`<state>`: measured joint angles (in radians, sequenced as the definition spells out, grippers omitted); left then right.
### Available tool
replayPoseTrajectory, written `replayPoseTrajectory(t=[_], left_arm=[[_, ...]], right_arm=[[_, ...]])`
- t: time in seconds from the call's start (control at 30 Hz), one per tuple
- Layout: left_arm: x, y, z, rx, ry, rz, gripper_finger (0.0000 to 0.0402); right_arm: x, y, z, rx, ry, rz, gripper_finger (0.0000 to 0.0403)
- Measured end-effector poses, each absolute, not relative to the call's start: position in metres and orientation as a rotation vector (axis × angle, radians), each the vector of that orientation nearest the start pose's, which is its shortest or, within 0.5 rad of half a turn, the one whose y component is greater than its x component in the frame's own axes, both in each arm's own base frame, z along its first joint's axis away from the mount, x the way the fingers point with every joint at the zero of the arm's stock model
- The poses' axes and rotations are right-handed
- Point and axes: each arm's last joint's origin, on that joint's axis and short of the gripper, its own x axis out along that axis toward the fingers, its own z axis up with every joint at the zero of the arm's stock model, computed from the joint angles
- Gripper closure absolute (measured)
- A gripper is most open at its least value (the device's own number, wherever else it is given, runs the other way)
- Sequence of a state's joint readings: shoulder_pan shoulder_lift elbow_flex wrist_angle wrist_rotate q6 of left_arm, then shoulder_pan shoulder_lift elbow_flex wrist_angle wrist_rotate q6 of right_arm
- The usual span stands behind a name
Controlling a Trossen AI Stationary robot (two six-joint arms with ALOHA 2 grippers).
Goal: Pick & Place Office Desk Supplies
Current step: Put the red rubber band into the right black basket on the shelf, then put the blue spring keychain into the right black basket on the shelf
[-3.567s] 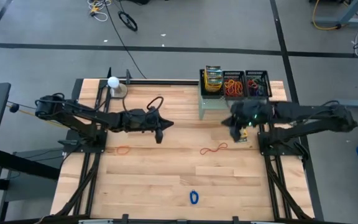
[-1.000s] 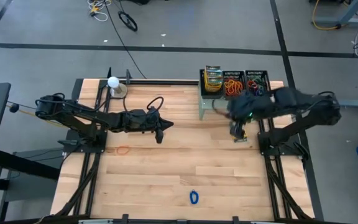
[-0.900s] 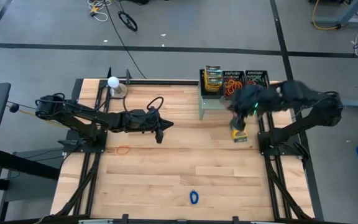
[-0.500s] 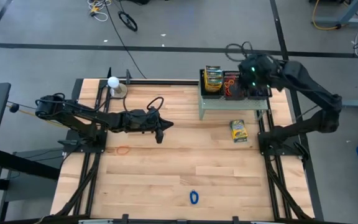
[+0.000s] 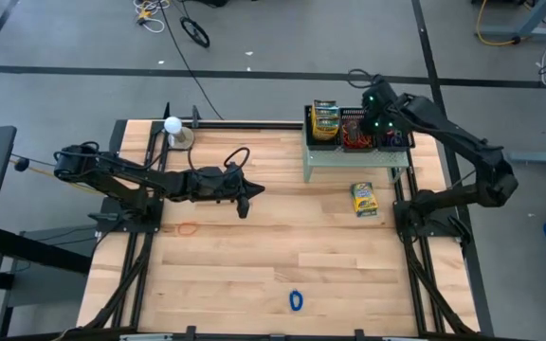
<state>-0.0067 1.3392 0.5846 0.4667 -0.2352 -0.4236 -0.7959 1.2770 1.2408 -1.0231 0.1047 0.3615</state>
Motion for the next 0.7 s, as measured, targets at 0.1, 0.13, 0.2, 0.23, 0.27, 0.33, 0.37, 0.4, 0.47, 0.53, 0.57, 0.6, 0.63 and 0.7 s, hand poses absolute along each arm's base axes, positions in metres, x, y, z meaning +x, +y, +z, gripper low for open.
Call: replayPoseTrajectory(t=[0.1, 0.13, 0.2, 0.23, 0.27, 0.33, 0.37, 0.4, 0.47, 0.53, 0.57, 0.6, 0.63, 0.7], left_arm=[[0.271, 0.005, 0.209, -0.384, 0.234, 0.284, 0.0392], [0.271, 0.005, 0.209, -0.384, 0.234, 0.284, 0.0392], [0.271, 0.005, 0.209, -0.388, 0.233, 0.284, 0.0392], [0.271, 0.005, 0.209, -0.395, 0.232, 0.285, 0.0392], [0.271, 0.005, 0.209, -0.405, 0.231, 0.287, 0.0392], [0.271, 0.005, 0.209, -0.424, 0.229, 0.288, 0.0392], [0.271, 0.005, 0.209, -0.426, 0.229, 0.288, 0.0392], [0.271, 0.005, 0.209, -0.428, 0.229, 0.288, 0.0392], [0.271, 0.005, 0.209, -0.426, 0.232, 0.289, 0.0392], [0.27, 0.006, 0.205, -0.384, 0.274, 0.296, 0.0392], [0.269, 0.007, 0.203, -0.376, 0.3, 0.314, 0.0392], [0.267, 0.008, 0.201, -0.385, 0.322, 0.338, 0.0392], [0.266, 0.009, 0.2, -0.408, 0.33, 0.364, 0.0392], [0.265, 0.01, 0.199, -0.45, 0.328, 0.394, 0.0392]], right_arm=[[0.164, -0.172, 0.317, 0.681, 0.891, -1.0, 0.0377], [0.164, -0.172, 0.317, 0.681, 0.891, -0.999, 0.0368], [0.165, -0.172, 0.317, 0.674, 0.884, -0.998, 0.0346], [0.165, -0.172, 0.318, 0.67, 0.883, -1.002, 0.0333], [0.165, -0.172, 0.32, 0.662, 0.879, -1.009, 0.032], [0.166, -0.173, 0.328, 0.641, 0.856, -1.019, 0.0293], [0.166, -0.173, 0.332, 0.634, 0.842, -1.019, 0.0279], [0.166, -0.173, 0.335, 0.627, 0.831, -1.018, 0.0266], [0.167, -0.174, 0.344, 0.6, 0.811, -1.005, 0.0243], [0.168, -0.173, 0.353, 0.556, 0.801, -0.96, 0.0227], [0.168, -0.172, 0.358, 0.537, 0.798, -0.928, 0.0222], [0.168, -0.17, 0.362, 0.517, 0.8, -0.893, 0.022], [0.168, -0.168, 0.365, 0.493, 0.803, -0.861, 0.0221], [0.168, -0.16, 0.37, 0.447, 0.796, -0.793, 0.0233]])
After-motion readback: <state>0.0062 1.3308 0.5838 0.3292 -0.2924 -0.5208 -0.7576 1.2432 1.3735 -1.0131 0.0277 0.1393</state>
